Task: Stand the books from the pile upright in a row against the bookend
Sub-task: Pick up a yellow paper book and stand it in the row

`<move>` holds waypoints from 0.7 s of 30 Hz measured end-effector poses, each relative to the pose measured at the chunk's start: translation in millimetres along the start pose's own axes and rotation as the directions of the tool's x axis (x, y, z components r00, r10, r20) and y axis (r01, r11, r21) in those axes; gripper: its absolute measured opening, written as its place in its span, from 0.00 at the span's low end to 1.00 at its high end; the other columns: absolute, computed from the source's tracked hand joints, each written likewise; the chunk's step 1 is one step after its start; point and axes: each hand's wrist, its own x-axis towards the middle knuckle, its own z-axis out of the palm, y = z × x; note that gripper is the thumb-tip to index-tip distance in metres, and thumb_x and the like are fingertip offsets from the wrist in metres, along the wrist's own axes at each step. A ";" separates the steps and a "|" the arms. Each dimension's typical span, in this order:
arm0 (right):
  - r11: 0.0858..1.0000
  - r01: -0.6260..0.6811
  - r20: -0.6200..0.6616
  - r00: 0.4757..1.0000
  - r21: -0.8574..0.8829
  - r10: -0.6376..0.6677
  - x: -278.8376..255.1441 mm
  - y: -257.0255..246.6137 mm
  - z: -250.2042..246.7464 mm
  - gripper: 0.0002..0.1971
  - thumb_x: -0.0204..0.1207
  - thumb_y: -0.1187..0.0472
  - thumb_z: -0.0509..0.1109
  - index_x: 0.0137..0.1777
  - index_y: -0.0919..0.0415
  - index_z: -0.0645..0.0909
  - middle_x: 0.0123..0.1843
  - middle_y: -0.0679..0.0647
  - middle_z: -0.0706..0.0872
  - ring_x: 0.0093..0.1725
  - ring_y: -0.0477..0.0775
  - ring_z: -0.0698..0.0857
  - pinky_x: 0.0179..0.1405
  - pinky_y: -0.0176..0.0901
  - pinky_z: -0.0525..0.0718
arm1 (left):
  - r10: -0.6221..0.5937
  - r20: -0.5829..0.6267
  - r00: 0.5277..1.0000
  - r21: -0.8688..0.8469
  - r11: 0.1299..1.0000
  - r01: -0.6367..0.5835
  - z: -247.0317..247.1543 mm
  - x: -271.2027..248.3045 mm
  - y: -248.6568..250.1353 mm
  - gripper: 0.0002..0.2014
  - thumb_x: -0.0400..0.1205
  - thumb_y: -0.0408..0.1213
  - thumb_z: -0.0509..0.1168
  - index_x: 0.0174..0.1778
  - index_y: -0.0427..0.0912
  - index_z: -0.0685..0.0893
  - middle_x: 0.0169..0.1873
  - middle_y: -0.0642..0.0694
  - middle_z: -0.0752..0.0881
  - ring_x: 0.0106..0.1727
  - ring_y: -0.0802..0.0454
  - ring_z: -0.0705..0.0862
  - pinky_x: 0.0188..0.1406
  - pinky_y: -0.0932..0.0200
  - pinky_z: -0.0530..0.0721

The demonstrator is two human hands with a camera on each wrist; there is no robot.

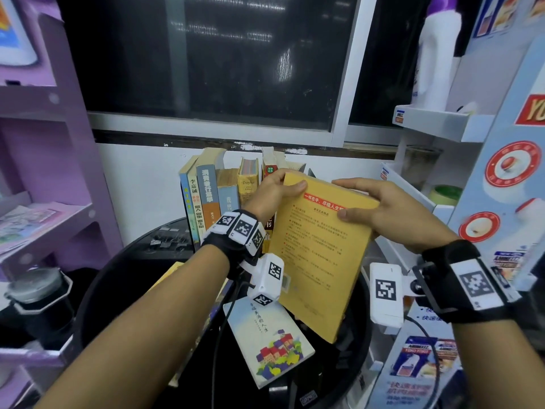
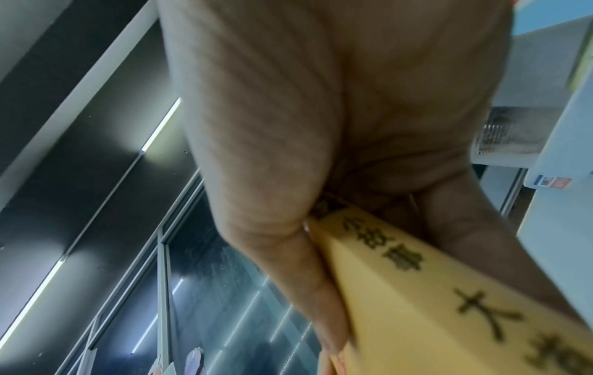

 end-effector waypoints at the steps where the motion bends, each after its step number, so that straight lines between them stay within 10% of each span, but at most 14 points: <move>1: 1.000 -0.005 -0.018 1.000 -0.012 0.004 -0.1 -1.0 -1.0 0.23 0.77 0.61 0.74 0.69 0.42 0.77 0.55 0.48 0.87 0.46 0.52 0.91 0.38 0.55 0.92 | 0.022 0.003 1.000 0.104 0.994 -0.022 -0.1 3.1 1.9 0.13 0.82 0.38 0.66 0.62 0.40 0.79 0.49 0.49 0.87 0.52 0.52 0.86 0.50 0.58 0.83; 8: 0.994 -0.044 -0.140 0.990 -0.100 0.029 6.1 1.4 0.3 0.24 0.78 0.61 0.73 0.73 0.49 0.75 0.56 0.48 0.86 0.44 0.44 0.87 0.30 0.37 0.85 | 0.272 -0.122 0.955 0.634 0.761 -0.135 -7.8 24.5 3.2 0.18 0.81 0.41 0.68 0.67 0.48 0.79 0.65 0.51 0.81 0.65 0.52 0.78 0.68 0.48 0.76; 21: 0.983 -0.112 -0.298 0.952 -0.148 0.064 41.2 8.7 12.5 0.26 0.78 0.59 0.73 0.76 0.51 0.74 0.62 0.54 0.85 0.57 0.56 0.86 0.60 0.54 0.86 | 0.383 -0.120 0.916 0.861 0.500 -0.097 -12.5 63.1 -9.4 0.19 0.79 0.44 0.68 0.66 0.47 0.80 0.67 0.47 0.79 0.69 0.49 0.74 0.70 0.52 0.71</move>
